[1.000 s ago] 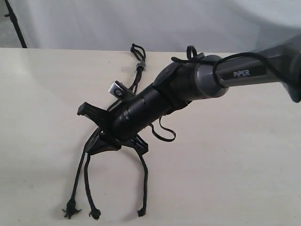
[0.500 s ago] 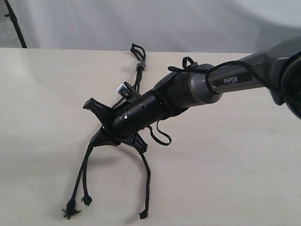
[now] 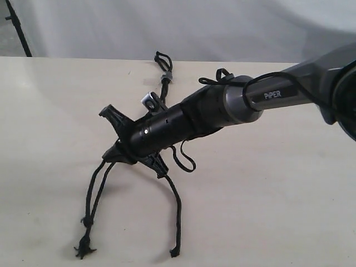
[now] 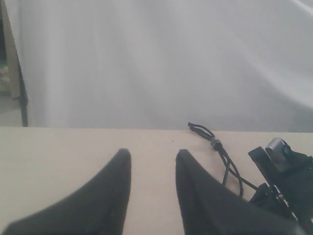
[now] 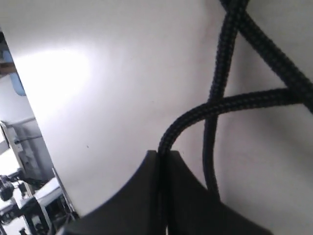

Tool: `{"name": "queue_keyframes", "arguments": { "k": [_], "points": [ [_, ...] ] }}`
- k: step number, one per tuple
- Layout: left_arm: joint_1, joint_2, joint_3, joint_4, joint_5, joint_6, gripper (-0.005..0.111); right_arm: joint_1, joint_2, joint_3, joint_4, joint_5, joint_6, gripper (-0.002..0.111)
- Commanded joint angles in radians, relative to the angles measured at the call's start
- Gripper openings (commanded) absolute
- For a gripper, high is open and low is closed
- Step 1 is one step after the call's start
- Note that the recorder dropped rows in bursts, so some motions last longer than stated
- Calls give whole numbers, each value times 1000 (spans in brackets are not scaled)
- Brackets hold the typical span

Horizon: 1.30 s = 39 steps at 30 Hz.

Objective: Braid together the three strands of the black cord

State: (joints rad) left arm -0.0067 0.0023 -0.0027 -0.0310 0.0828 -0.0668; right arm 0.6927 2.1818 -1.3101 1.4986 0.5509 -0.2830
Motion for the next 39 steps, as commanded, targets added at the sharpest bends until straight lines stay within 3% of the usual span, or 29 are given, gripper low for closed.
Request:
{"name": "queue_keyframes", "arguments": {
  "k": [1,10,17,28,36,39],
  "points": [
    [-6,-2,3,3,-10,-1,31,-5,1,-4,126,-90,-52,1],
    [-6,-2,3,3,-10,-1,31,-5,1,-4,136,-306,-52,1],
    [-6,-2,3,3,-10,-1,31,-10,1,-11,133,-443,-176,1],
    [-6,-2,3,3,-10,-1,31,-211,1,-96,10,-190,-216,1],
    [-6,-2,3,3,-10,-1,31,-94,1,-96,-64,-239,-213,1],
    [-6,-2,3,3,-10,-1,31,-36,1,-96,-155,-315,-211,8]
  ]
}}
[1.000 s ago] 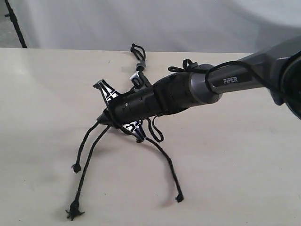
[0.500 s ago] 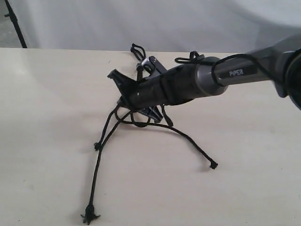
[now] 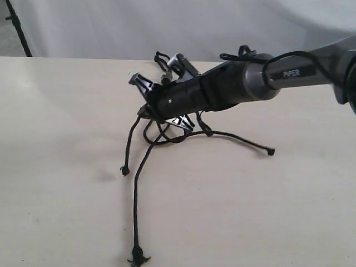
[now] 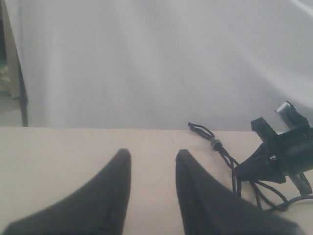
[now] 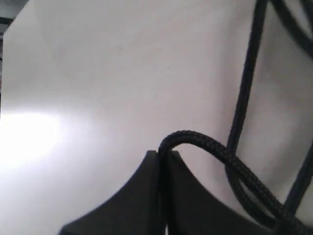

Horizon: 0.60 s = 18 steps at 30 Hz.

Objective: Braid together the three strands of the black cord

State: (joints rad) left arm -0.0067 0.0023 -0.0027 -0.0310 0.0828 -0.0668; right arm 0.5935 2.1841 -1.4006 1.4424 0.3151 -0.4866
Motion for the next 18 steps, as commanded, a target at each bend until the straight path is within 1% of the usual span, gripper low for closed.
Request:
{"name": "queue_keyframes", "arguments": {
  "k": [1,3,7,8,9,10,14,16,18],
  "points": [
    [-6,-2,3,3,-10,-1,31,78,-2,-5,-129,-82,-7,14],
    [-6,-2,3,3,-10,-1,31,95,-2,-5,-151,-75,-7,27],
    [-6,-2,3,3,-10,-1,31,99,-2,-7,-213,-7,-7,63],
    [-6,-2,3,3,-10,-1,31,97,-2,-12,-239,23,-13,70],
    [-6,-2,3,3,-10,-1,31,94,-2,-18,-275,50,-23,74],
    [-6,-2,3,3,-10,-1,31,92,-4,-28,-332,88,-50,77],
    [-6,-2,3,3,-10,-1,31,81,-40,-82,-566,302,-123,78],
    [-6,-2,3,3,-10,-1,31,76,-81,-96,-653,371,-123,78],
    [-6,-2,3,3,-10,-1,31,74,-121,-103,-726,398,-123,78]
  ]
}}
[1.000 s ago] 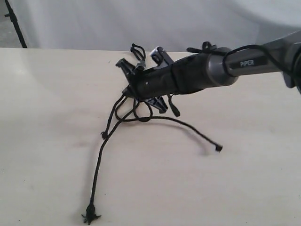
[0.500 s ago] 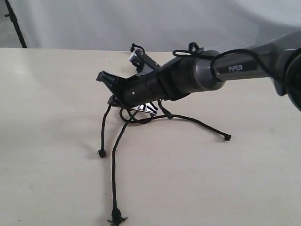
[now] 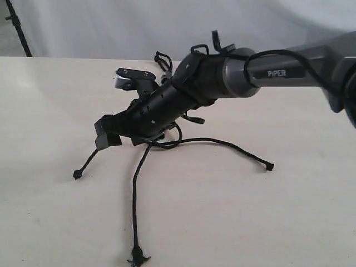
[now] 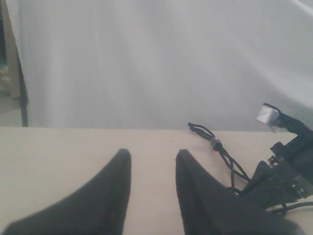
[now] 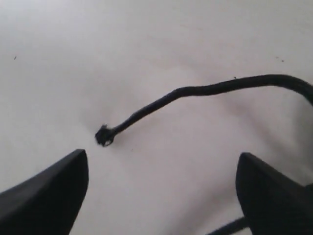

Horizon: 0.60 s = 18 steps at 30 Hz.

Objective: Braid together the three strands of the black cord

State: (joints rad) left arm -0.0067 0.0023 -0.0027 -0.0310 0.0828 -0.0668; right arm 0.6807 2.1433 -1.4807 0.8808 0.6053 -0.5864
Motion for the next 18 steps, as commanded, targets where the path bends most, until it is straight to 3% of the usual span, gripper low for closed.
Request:
{"name": "queue_keyframes", "arguments": {
  "k": [1,10,14,18],
  "points": [
    [-6,-2,3,3,-10,-1,31,-16,-114,-23,-223,120,-13,78],
    [-6,-2,3,-2,-10,-1,31,-16,-318,-17,-686,102,238,78],
    [-6,-2,3,-2,-10,-1,31,-16,-391,-17,-750,63,289,77],
    [-6,-2,3,-2,-10,-1,31,-16,-456,-17,-748,48,289,70]
  ]
}}
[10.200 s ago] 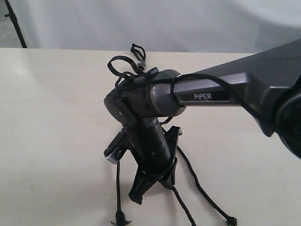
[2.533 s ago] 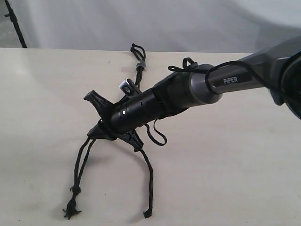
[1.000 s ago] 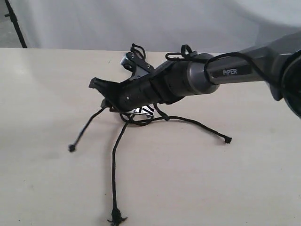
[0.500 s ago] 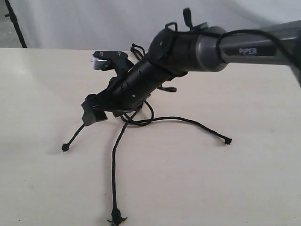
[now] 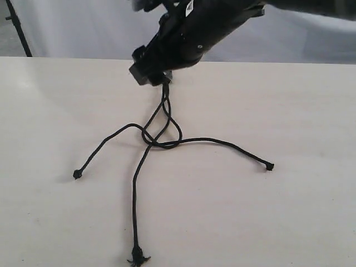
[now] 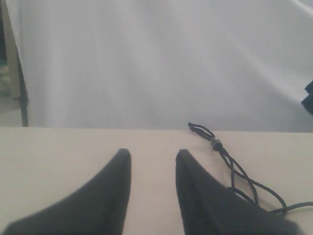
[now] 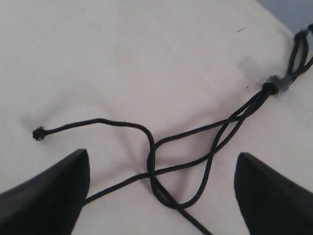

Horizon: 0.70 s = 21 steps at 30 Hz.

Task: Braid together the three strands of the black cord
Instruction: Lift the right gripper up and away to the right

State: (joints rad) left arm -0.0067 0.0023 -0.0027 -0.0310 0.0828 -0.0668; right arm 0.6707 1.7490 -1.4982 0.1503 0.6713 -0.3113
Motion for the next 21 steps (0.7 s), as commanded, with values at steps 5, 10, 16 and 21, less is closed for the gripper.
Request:
{"name": "queue_keyframes", "arguments": {
  "k": [5,10,16,21],
  "points": [
    [-6,-2,3,1,-10,-1,31,-6,-119,24,-19,-23,20,48],
    [-6,-2,3,-6,-194,-73,31,-6,-203,196,-19,-253,52,15],
    [-6,-2,-18,31,-476,-308,31,-33,-321,445,-18,-512,93,0],
    [-6,56,-155,92,-437,-323,31,-118,-421,547,-18,-592,183,0]
  ]
}}
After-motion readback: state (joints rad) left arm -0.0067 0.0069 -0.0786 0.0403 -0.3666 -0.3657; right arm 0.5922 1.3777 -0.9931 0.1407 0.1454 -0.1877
